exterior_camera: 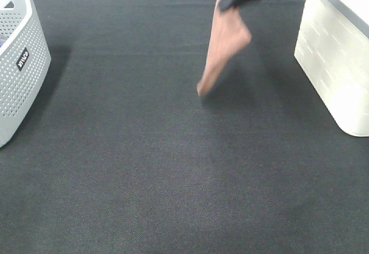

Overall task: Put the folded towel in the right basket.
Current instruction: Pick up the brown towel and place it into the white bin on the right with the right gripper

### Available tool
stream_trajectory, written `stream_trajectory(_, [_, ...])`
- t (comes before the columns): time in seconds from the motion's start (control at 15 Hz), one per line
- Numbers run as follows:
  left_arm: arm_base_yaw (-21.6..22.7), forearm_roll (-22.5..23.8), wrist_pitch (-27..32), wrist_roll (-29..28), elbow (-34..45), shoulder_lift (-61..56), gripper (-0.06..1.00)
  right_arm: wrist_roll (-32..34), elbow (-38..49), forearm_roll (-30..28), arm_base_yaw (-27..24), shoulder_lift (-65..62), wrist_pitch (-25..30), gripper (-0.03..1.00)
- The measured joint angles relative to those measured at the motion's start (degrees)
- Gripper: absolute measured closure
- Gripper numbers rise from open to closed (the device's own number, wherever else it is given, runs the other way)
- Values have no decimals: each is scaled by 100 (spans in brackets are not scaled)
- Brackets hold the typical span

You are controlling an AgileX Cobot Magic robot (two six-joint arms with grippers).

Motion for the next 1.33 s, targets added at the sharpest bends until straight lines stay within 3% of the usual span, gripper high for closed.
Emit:
stream_trajectory(0.2, [0,0,0,0,0,0,7,57,-132,-235,0,-395,40,97])
stream_trajectory(0.33, [0,0,0,0,0,0,7,166,-166,-705,0,-745,92,97])
stream_trajectory(0.47, [0,0,0,0,0,0,7,315,-166,-917,-264,-1134,126,97])
stream_trajectory(0.93, [0,0,0,0,0,0,7,401,-172,-57,-2504,-1564,172,97])
stream_trajectory(1.33, [0,0,0,0,0,0,7,487,-172,0,-3312,-1083,172,97])
